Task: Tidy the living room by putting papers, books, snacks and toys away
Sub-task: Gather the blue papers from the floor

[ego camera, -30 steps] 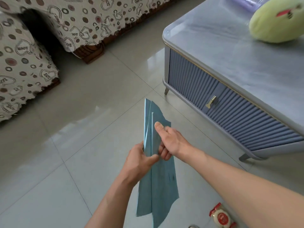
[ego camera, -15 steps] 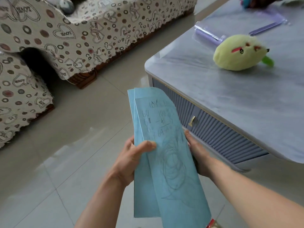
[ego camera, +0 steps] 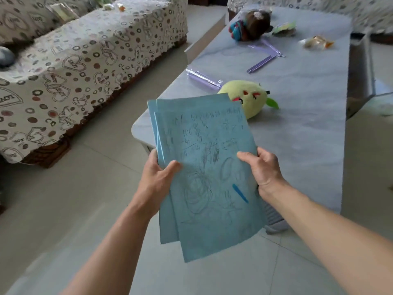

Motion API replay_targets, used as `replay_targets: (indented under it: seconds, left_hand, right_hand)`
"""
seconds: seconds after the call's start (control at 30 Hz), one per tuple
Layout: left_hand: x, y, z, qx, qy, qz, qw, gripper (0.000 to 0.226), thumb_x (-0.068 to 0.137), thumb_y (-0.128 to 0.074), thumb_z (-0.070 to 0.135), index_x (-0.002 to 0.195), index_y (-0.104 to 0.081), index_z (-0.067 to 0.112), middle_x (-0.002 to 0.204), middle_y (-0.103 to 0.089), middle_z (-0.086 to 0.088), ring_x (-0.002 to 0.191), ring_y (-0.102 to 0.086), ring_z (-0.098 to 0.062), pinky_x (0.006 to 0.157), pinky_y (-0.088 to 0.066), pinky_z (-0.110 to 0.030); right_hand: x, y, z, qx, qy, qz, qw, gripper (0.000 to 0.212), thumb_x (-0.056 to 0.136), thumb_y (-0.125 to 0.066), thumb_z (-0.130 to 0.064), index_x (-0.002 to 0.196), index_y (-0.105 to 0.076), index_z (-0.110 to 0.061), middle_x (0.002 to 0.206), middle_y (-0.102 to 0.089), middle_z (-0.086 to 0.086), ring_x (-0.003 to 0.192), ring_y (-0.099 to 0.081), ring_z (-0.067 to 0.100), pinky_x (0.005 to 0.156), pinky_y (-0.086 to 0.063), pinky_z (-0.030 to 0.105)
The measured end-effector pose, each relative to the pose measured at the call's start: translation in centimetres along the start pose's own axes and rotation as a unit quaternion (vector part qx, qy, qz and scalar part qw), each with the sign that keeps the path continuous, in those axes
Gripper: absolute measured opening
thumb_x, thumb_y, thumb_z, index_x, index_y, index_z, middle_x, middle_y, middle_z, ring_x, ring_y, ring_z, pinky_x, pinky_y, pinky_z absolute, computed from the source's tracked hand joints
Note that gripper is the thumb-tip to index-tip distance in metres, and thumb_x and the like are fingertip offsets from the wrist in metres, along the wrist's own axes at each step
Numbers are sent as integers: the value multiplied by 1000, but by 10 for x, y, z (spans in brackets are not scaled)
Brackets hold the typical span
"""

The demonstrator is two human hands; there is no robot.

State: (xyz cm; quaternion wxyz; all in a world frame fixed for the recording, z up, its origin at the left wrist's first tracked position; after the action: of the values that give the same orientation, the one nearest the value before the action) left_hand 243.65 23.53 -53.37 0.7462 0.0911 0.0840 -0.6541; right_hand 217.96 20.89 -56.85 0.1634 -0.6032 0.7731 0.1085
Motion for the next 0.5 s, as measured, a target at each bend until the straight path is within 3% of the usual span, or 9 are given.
replay_targets:
  seconds: [0.1,0.23,0.37,0.5]
  left_hand:
    - [36,-18,26,49,-61,-32,996,25,92,-62,6,110,-51,18,114,-65,-15,97,-67,-27,81,-58,-44]
    - [73,-36,56,29,-114,-37,992,25,91,-62,4,105,-52,21,108,-65,-7,98,-65,-24,85,-57,-45]
    - [101,-47,71,-4,-153,-46,987,29,86,-63,9,103,-56,31,110,-68,-1,103,-65,-23,88,-56,-45]
    - [119,-56,55,-15,-155,-57,986,37,89,-60,-5,122,-52,10,118,-66,-5,106,-64,-18,89,-55,-32]
  right_hand:
    - [14,10,-37,-12,72,47,996,11,81,-68,-6,90,-63,-5,83,-68,6,70,-63,18,58,-50,25]
    - [24,11,-68,4,142,88,986,19,83,-65,-1,91,-61,-18,90,-70,1,77,-66,13,68,-54,24]
    - [30,13,-90,18,203,137,969,27,87,-61,-1,112,-60,-12,104,-70,1,88,-68,8,78,-54,19]
    - [39,13,-91,16,221,138,965,34,89,-61,-5,122,-57,-11,114,-69,0,100,-66,8,85,-52,18]
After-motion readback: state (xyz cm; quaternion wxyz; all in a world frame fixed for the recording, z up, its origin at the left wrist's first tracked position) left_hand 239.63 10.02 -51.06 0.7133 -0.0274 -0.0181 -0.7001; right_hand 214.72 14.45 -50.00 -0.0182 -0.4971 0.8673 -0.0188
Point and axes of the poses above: each hand's wrist, its own x-axis towards the middle knuckle, its own y-axis out of the back of the hand, z = x × y, the point moved 10 cm from there along x, towards the middle knuckle
